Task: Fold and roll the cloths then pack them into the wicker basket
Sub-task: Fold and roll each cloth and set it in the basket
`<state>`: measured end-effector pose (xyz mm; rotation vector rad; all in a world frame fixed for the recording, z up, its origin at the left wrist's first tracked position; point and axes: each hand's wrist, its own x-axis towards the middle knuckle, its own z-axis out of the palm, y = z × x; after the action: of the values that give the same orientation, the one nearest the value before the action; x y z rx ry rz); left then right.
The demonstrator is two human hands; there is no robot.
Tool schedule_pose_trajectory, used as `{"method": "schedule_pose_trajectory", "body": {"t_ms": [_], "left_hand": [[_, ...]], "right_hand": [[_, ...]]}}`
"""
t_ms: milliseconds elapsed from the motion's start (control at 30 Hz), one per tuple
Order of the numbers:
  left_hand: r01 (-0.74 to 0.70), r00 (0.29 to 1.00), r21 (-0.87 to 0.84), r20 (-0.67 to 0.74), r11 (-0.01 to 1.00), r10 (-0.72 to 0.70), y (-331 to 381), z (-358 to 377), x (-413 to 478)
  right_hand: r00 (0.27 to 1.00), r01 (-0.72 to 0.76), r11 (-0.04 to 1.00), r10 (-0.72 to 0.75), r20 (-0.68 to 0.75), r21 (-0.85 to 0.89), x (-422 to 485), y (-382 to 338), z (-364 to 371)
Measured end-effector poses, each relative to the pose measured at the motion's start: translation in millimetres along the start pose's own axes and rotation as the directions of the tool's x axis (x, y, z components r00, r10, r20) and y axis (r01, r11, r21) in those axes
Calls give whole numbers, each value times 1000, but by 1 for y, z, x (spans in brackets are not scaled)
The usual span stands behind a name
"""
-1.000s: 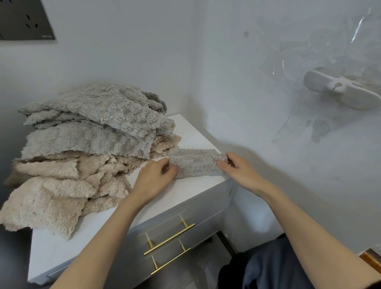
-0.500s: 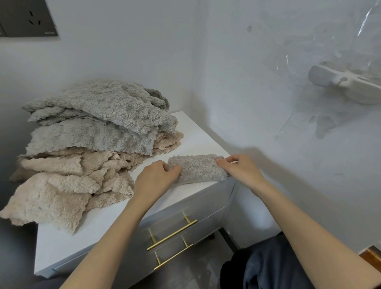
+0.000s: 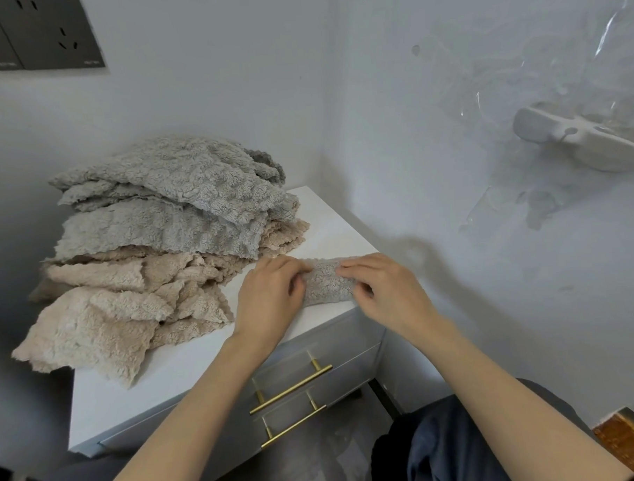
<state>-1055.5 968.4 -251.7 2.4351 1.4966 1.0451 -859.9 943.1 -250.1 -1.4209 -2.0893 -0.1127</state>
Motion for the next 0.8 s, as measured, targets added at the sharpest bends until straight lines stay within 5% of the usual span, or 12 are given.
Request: {"method": "schedule_pose_trajectory", "body": {"t_ms": [167, 333, 567, 800], "left_hand": [[-149, 988, 129, 55, 980, 143, -5, 1, -6], [-244, 949, 232, 255, 942, 183, -12, 7, -8], [-202, 960, 212, 236, 956, 151, -20, 2, -7], [125, 941, -116, 328, 985, -81, -21, -11, 7]], "right_hand": [[971, 21, 990, 13, 238, -139, -7, 3, 3], [924, 63, 952, 58, 379, -299, -7, -2, 9], [927, -26, 944, 145, 344, -329, -6, 8, -1], [926, -236, 962, 180, 331, 137, 4, 20, -13]]}}
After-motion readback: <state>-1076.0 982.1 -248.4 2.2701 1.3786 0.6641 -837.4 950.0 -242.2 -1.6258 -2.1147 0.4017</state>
